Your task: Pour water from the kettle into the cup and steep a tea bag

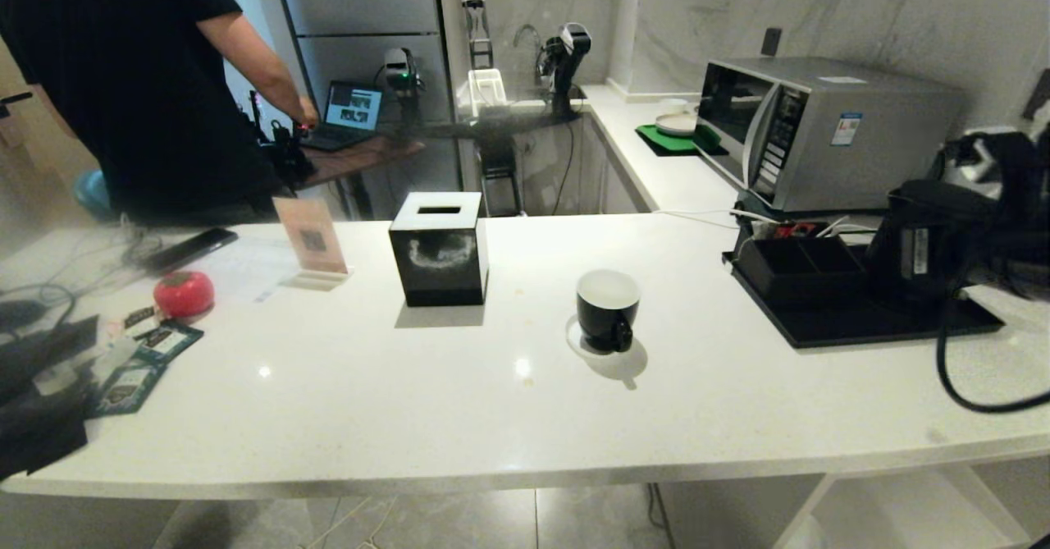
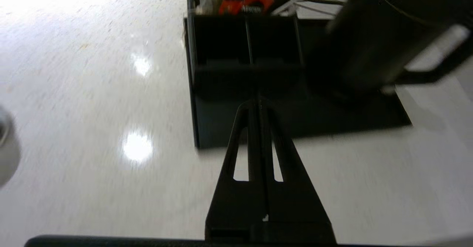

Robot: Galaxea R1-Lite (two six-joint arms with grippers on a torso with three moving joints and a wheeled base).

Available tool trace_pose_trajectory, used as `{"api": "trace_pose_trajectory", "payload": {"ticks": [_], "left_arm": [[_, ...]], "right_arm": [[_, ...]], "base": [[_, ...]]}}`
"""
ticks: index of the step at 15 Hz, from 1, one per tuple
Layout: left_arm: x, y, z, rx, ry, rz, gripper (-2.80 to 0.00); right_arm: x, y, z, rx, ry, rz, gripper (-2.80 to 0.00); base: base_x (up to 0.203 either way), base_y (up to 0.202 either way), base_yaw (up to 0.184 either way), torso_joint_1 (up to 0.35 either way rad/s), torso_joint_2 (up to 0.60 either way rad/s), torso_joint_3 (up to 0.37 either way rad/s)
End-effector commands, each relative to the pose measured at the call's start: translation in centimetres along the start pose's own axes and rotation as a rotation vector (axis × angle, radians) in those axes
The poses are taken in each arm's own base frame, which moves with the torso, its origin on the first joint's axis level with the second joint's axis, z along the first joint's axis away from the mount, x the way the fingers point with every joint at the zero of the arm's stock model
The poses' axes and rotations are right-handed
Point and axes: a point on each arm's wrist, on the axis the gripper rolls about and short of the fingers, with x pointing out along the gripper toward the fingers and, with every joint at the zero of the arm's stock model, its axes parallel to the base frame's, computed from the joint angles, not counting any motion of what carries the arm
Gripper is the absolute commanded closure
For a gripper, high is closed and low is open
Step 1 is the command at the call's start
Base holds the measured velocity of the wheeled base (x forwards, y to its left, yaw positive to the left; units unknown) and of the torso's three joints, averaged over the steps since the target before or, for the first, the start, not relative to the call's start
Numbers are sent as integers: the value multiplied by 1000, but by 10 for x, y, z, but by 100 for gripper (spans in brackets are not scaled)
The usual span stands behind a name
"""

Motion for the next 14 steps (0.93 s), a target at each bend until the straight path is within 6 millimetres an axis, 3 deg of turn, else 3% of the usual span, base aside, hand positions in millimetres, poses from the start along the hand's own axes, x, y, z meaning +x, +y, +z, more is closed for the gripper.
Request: {"api": "trace_pose_trajectory", "payload": {"ticks": [1, 4, 7, 11, 14], "left_arm": [[0, 0, 0, 0, -1, 1, 0], [0, 0, 0, 0, -1, 1, 0], [0, 0, 0, 0, -1, 1, 0], [0, 0, 0, 0, -1, 1, 0], [0, 0, 0, 0, -1, 1, 0]], "right_arm": [[-58, -8, -11, 17, -100, -10, 0], [-119, -13, -49, 39, -209, -21, 0], [-167, -15, -89, 55, -304, -26, 0], [-201, -12, -156, 56, -370, 19, 0], [-214, -9, -192, 44, -357, 58, 0]], "base": [[0, 0, 0, 0, 0, 0], [0, 0, 0, 0, 0, 0], [0, 0, 0, 0, 0, 0], [0, 0, 0, 0, 0, 0], [0, 0, 0, 0, 0, 0]]}}
